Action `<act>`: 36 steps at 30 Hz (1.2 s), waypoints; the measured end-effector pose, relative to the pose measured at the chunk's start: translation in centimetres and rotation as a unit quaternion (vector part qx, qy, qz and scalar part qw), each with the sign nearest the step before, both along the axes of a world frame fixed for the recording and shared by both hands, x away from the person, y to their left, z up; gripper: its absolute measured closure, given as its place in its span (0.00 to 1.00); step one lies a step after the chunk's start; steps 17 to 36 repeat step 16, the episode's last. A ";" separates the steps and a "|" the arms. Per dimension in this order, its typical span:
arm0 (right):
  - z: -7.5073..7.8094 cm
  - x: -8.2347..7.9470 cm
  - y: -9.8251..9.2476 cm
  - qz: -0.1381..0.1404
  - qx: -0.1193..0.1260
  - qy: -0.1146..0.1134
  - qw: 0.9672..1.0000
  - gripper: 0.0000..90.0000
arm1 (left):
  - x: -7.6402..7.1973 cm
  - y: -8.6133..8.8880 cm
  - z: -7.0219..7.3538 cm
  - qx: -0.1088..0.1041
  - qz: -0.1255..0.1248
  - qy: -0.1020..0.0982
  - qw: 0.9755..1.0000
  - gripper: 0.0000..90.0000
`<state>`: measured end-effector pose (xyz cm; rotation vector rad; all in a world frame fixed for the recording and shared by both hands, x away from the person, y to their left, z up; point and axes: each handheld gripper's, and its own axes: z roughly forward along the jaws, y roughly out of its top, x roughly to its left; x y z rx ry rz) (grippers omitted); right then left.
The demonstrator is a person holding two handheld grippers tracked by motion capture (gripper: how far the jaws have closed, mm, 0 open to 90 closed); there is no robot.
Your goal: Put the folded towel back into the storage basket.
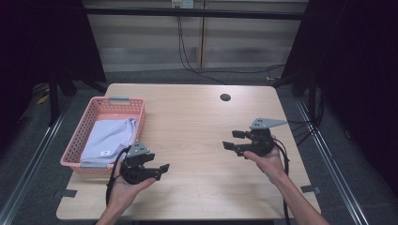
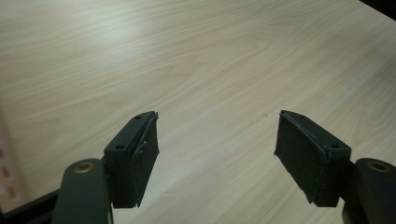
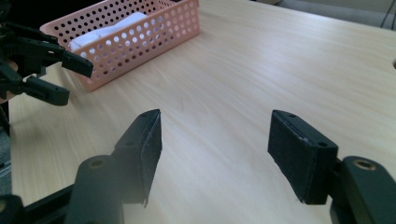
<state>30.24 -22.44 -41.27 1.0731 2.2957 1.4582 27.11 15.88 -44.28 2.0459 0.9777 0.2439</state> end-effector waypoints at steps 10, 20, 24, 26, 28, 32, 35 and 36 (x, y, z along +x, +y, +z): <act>-2.6 -5.9 -4.8 -0.053 -0.020 0.025 0.998 0.37 | -3.0 -0.4 -1.8 0.007 -0.009 0.000 1.000 0.32; -5.0 -7.2 -6.8 -0.091 -0.014 0.046 0.995 0.35 | -2.4 0.6 -2.6 0.007 0.006 0.010 1.000 0.33; -5.0 -7.2 -6.8 -0.091 -0.014 0.046 0.995 0.35 | -2.4 0.6 -2.6 0.007 0.006 0.010 1.000 0.33; -5.0 -7.2 -6.8 -0.091 -0.014 0.046 0.995 0.35 | -2.4 0.6 -2.6 0.007 0.006 0.010 1.000 0.33; -5.0 -7.2 -6.8 -0.091 -0.014 0.046 0.995 0.35 | -2.4 0.6 -2.6 0.007 0.006 0.010 1.000 0.33; -5.0 -7.2 -6.8 -0.091 -0.014 0.046 0.995 0.35 | -2.4 0.6 -2.6 0.007 0.006 0.010 1.000 0.33; -5.0 -7.2 -6.8 -0.091 -0.014 0.046 0.995 0.35 | -2.4 0.6 -2.6 0.007 0.006 0.010 1.000 0.33; -5.0 -7.2 -6.8 -0.091 -0.014 0.046 0.995 0.35 | -2.4 0.6 -2.6 0.007 0.006 0.010 1.000 0.33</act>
